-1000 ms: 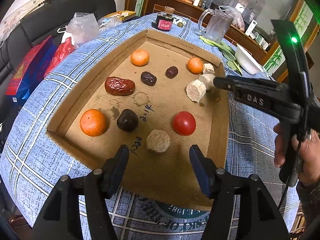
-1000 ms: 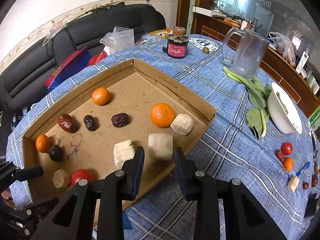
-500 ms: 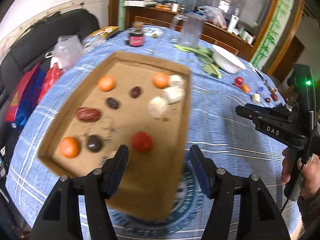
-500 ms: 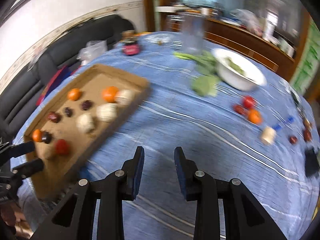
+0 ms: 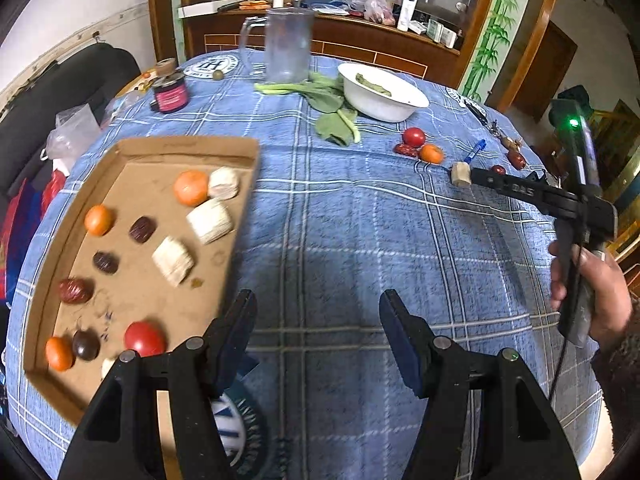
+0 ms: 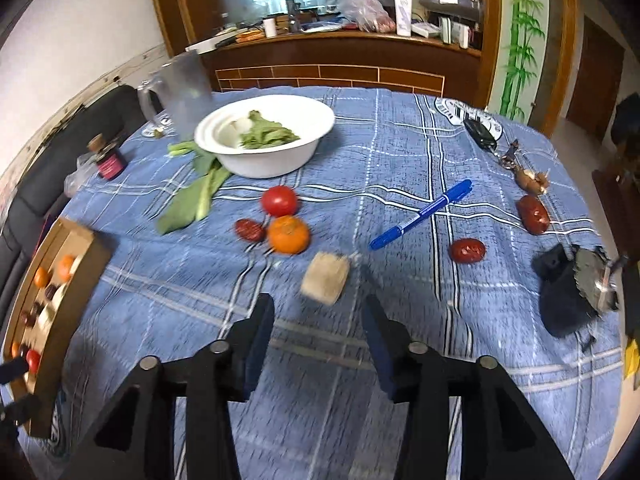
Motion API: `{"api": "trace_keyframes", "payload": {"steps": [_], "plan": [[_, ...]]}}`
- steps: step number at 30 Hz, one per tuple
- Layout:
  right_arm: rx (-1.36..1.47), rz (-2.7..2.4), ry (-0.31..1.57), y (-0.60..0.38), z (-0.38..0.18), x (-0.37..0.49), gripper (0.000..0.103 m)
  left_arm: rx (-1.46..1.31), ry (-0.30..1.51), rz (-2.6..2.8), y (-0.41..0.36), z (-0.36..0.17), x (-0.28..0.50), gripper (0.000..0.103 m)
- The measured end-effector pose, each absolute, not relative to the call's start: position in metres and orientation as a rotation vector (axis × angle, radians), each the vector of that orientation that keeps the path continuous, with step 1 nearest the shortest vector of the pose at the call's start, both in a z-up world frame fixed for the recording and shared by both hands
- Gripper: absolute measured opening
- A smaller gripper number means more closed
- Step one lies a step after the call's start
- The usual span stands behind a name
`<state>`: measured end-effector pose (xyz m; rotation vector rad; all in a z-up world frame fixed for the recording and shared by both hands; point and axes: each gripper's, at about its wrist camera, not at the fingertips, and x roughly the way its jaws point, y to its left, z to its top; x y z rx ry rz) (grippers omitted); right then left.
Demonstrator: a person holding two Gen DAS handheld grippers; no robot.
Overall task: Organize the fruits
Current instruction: 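Move both open grippers back over the table toward the tangerine and yam chunk, then grasp a yam chunk with the right gripper while the left gripper grasps a tangerine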
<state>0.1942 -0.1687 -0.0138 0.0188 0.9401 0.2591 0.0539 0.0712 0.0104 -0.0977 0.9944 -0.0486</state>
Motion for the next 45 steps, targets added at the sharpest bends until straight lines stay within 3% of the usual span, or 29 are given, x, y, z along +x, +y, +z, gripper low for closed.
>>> {"api": "trace_keyframes", "payload": {"steps": [7,8,9,21,29,30,32,33,35,45], "plan": [[0.051,0.280,0.988,-0.161,-0.040,0.224,0.050,-0.067,1.000,-0.058,0.054,0.013,0.081,0.063],[0.056,0.289,0.992,-0.160,-0.043,0.226,0.047,-0.060,1.001,-0.059,0.050,0.013,0.086,0.063],[0.052,0.286,0.991,-0.160,-0.044,0.226,0.031,-0.054,1.000,-0.060,0.046,0.013,0.091,0.063],[0.015,0.324,0.924,-0.207,-0.019,0.171,0.031,-0.083,0.980,-0.198,-0.040,0.004,0.203,0.063],[0.066,0.348,0.958,-0.245,-0.029,0.149,0.031,0.060,0.958,-0.180,-0.098,-0.022,0.255,0.063],[0.074,0.353,0.960,-0.247,-0.030,0.149,0.031,0.079,0.963,-0.173,-0.102,-0.026,0.260,0.062],[0.088,0.355,0.959,-0.251,-0.031,0.149,0.032,0.096,0.981,-0.178,-0.105,-0.033,0.267,0.041],[0.096,0.359,0.959,-0.252,-0.032,0.149,0.032,0.108,1.003,-0.183,-0.107,-0.038,0.272,0.035],[0.110,0.365,0.956,-0.254,-0.032,0.149,0.032,0.146,0.986,-0.158,-0.108,-0.043,0.272,0.029],[0.084,0.363,0.922,-0.250,-0.020,0.137,0.032,0.035,0.927,-0.269,-0.079,-0.017,0.233,0.027]]}}
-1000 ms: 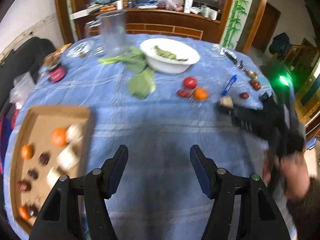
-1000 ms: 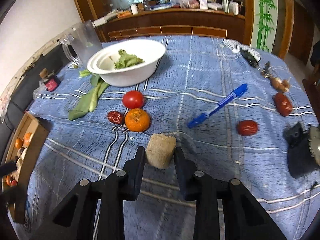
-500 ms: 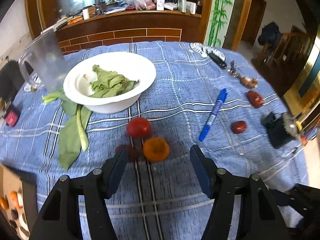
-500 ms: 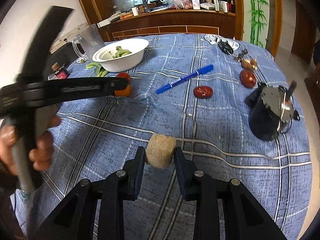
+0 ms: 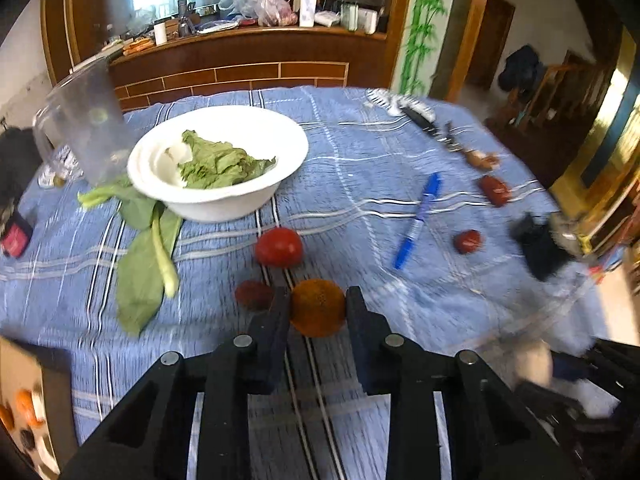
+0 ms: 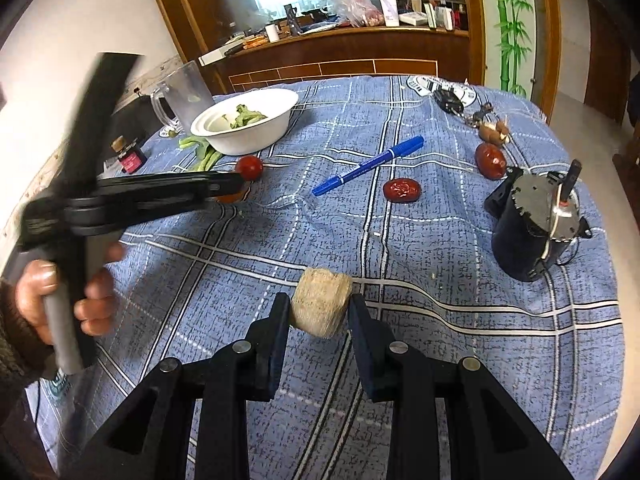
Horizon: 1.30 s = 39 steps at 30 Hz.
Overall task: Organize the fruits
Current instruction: 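Grasp a yam chunk with the right gripper while the left gripper grasps a tangerine, then carry the yam chunk and tangerine over the cardboard tray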
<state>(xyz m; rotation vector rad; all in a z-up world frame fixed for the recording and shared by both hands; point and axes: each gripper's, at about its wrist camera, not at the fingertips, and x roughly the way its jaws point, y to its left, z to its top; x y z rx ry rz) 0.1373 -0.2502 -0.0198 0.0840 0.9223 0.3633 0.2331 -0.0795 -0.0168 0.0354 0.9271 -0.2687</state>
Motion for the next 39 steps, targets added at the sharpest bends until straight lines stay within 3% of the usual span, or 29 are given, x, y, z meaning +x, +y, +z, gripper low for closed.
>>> {"api": "trace_keyframes", "payload": {"steps": [21,39], "plan": [[-0.094,0.402,0.943,-0.172,-0.016,0.070,0.032,-0.112,0.876,-0.178,0.059,0.021,0.022,0.027],[-0.184,0.658,0.881,0.007,0.018,0.094,0.032,-0.186,0.831,0.065,0.210,0.036,-0.020,0.028]]}}
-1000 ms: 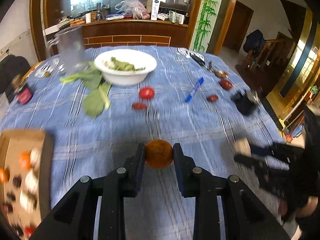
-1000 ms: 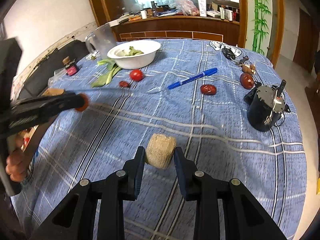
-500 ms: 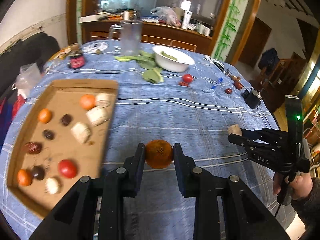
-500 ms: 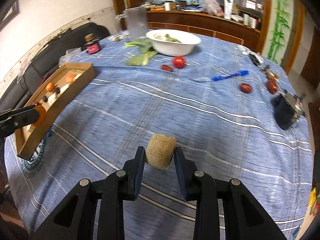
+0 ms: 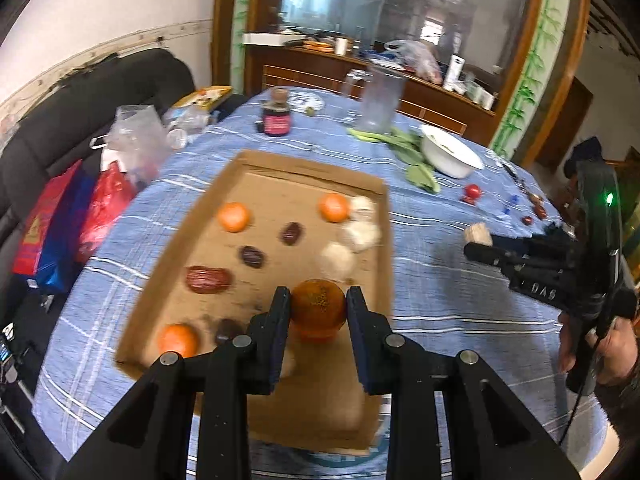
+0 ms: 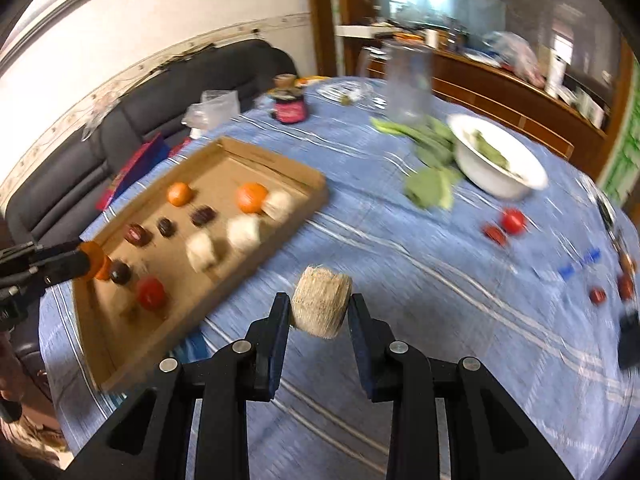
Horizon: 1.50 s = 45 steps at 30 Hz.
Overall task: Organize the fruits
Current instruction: 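Carry the yam chunk and tangerine over the cardboard tray, then lower the yam chunk and tangerine into the tray and open both grippers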
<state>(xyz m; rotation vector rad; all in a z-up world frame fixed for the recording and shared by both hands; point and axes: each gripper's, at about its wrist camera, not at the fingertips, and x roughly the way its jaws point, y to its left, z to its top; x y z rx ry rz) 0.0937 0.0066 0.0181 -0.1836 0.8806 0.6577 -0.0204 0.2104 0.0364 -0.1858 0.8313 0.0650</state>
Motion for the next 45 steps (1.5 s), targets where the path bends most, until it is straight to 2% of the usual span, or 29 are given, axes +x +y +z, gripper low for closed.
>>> {"api": "trace_keyframes", "payload": {"steps": [7,18,31,45], "plan": [[-0.192,0.726,0.865,0.067,0.028,0.122,0.033,-0.211,0.861,0.113,0.249,0.021,-0.012,0.028],[-0.240,0.798,0.875,0.137,0.023,0.167,0.033,-0.247,0.909,0.112,0.267,-0.005,0.007,0.028],[-0.324,0.833,0.922,0.179,-0.010,0.195,0.032,-0.252,0.975,0.080,0.264,-0.030,0.032,0.028],[-0.397,0.859,0.968,0.204,-0.038,0.204,0.032,-0.241,0.965,0.080,0.263,-0.032,0.037,0.031]]}}
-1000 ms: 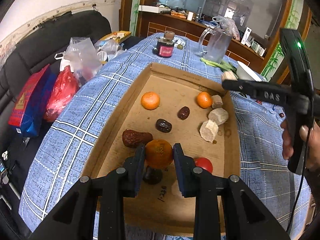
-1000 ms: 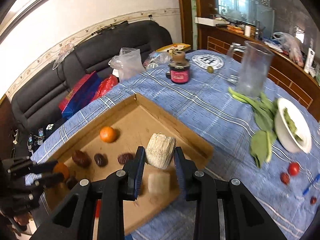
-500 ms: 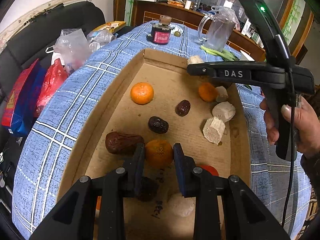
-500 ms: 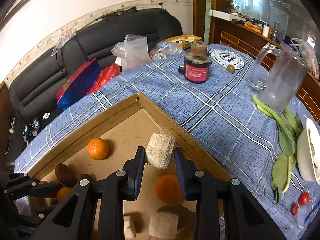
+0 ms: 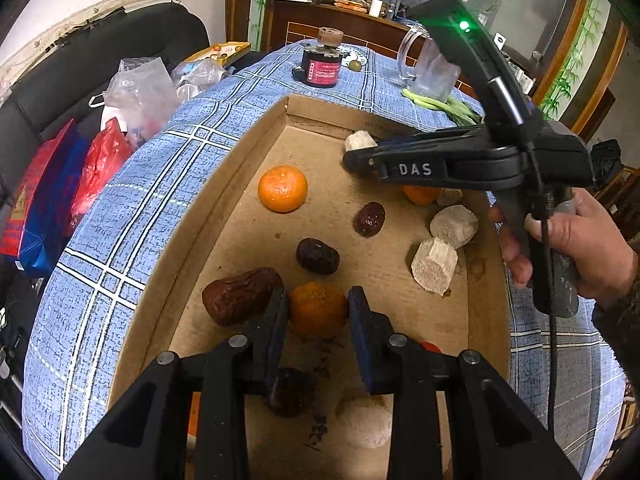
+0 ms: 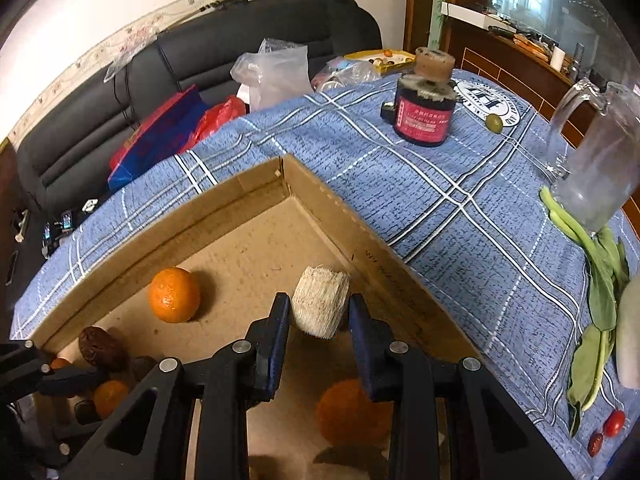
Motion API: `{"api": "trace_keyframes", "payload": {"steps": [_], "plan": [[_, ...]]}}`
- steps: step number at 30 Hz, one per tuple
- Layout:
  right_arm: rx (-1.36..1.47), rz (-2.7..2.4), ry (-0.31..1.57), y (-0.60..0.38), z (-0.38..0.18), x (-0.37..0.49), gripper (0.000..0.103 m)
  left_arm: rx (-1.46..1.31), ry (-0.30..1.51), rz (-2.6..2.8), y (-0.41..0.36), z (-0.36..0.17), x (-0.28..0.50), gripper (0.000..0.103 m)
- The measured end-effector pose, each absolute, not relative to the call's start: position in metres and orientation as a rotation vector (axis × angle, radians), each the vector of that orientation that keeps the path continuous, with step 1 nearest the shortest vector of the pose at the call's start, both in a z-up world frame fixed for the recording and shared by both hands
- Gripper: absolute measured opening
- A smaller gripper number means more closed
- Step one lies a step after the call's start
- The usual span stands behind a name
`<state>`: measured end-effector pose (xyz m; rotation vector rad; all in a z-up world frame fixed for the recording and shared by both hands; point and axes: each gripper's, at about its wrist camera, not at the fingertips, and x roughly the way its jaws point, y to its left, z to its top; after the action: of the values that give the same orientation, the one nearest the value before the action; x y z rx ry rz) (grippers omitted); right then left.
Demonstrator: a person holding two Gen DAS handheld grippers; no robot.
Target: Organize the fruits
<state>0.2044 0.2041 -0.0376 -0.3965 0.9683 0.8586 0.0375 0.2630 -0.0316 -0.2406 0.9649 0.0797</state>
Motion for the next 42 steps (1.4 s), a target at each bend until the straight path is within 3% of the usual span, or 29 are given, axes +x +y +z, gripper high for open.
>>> {"api": "trace_keyframes", "payload": {"steps": [4,13,15,17,21,23,27,29,31,42], "plan": [[-0.396,0.857,0.964,0.205,-0.038,0.204,0.032,-0.268,0.983,0.068,0.264,-0.038,0.037,0.036],[-0.431,0.805,0.926,0.198,-0.023,0.193,0.033,-0.272,0.974,0.069,0.267,-0.034,0.033,0.037],[-0.422,0.786,0.913,0.190,-0.013,0.188,0.033,-0.278,0.968,0.068,0.270,-0.030,0.029,0.041],[-0.399,0.754,0.900,0.177,-0.001,0.179,0.033,-0.287,0.951,0.080,0.274,-0.024,0.024,0.051],[-0.364,0.624,0.853,0.139,0.025,0.139,0.052,-0.280,0.882,0.102,0.280,-0.003,0.003,0.055],[-0.338,0.562,0.823,0.121,0.036,0.112,0.062,-0.246,0.859,0.143,0.280,0.006,-0.005,0.070],[-0.289,0.470,0.775,0.093,0.054,0.051,0.080,-0.193,0.786,0.194,0.276,0.026,-0.031,0.072],[-0.260,0.445,0.776,0.085,0.058,0.024,0.089,-0.165,0.770,0.233,0.272,0.033,-0.043,0.080],[-0.248,0.426,0.778,0.080,0.059,0.001,0.091,-0.154,0.742,0.260,0.266,0.039,-0.059,0.084],[-0.243,0.357,0.729,0.065,0.062,-0.080,0.098,-0.117,0.715,0.406,0.245,0.050,-0.119,0.085]]}}
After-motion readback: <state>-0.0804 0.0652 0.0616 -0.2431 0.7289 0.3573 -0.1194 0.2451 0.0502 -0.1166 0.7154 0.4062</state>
